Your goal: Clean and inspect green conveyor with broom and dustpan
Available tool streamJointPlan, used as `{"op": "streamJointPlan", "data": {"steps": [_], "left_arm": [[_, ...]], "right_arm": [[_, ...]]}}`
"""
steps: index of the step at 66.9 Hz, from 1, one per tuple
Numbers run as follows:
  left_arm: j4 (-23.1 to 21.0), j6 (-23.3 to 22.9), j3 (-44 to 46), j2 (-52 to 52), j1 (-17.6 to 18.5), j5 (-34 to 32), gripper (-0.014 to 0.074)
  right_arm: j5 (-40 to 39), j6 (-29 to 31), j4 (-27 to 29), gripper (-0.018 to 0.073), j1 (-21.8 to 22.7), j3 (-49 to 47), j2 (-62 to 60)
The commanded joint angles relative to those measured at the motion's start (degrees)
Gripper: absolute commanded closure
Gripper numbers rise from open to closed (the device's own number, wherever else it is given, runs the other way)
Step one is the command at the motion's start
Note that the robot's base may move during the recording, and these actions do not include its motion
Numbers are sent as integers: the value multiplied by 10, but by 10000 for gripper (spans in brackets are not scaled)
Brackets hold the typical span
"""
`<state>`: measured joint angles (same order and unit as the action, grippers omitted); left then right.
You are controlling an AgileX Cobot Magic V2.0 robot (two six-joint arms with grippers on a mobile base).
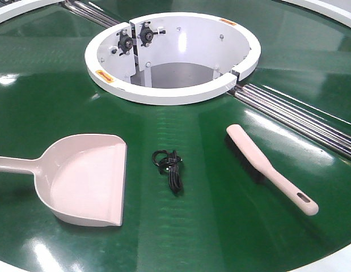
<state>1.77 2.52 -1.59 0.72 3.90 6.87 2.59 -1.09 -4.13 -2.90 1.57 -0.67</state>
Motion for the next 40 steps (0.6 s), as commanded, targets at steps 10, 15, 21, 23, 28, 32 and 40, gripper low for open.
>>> {"op": "streamJointPlan", "data": {"steps": [10, 15, 21, 23, 28, 32, 40], "left_arm": [[-1, -3, -6, 8, -2, -45, 603], [-1, -3, -6, 8, -2, -45, 603], [-1, -3, -6, 8, -2, -45, 603], [-1, -3, -6, 8, -2, -45, 603], [-1, -3, -6, 8, -2, -45, 603], [-1, -3, -6, 8, -2, -45, 603], [-1, -3, -6, 8, -2, -45, 603]], "right_arm": [[-40, 3, -2, 568, 0, 2, -7], [-40, 3, -2, 568, 0, 2, -6], [-40, 3, -2, 568, 0, 2, -6], [-40, 3, -2, 568, 0, 2, -6], [-40, 3, -2, 568, 0, 2, -6], [-40, 3, -2, 568, 0, 2, -6], [-40, 3, -2, 568, 0, 2, -6]]}}
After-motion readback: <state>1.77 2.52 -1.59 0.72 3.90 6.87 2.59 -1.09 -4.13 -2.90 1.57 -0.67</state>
